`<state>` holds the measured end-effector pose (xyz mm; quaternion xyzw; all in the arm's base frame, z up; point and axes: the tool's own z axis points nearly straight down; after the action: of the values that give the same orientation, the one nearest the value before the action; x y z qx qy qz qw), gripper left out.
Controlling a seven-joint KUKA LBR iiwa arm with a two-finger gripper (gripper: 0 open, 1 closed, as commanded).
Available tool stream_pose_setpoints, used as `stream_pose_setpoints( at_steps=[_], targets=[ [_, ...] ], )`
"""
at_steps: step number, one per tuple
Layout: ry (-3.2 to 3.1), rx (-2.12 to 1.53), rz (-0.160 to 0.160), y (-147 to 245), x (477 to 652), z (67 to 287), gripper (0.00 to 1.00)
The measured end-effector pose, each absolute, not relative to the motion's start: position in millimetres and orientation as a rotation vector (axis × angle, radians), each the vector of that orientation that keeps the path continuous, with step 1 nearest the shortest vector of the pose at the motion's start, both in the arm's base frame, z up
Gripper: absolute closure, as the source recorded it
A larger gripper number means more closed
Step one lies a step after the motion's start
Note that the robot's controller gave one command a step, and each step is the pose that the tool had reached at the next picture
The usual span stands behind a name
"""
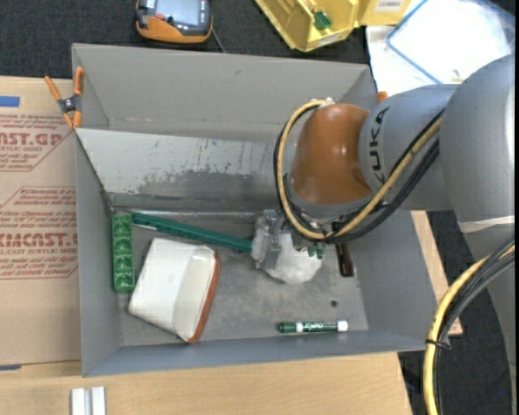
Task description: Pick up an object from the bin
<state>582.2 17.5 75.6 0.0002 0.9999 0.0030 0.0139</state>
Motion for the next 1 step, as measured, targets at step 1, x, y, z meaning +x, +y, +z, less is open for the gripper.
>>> stream_pose_setpoints(
  at_steps=[1],
  targets=[
    [3.114,0.001,0.009,17.5,582.2,75.6,1.0]
  ],
)
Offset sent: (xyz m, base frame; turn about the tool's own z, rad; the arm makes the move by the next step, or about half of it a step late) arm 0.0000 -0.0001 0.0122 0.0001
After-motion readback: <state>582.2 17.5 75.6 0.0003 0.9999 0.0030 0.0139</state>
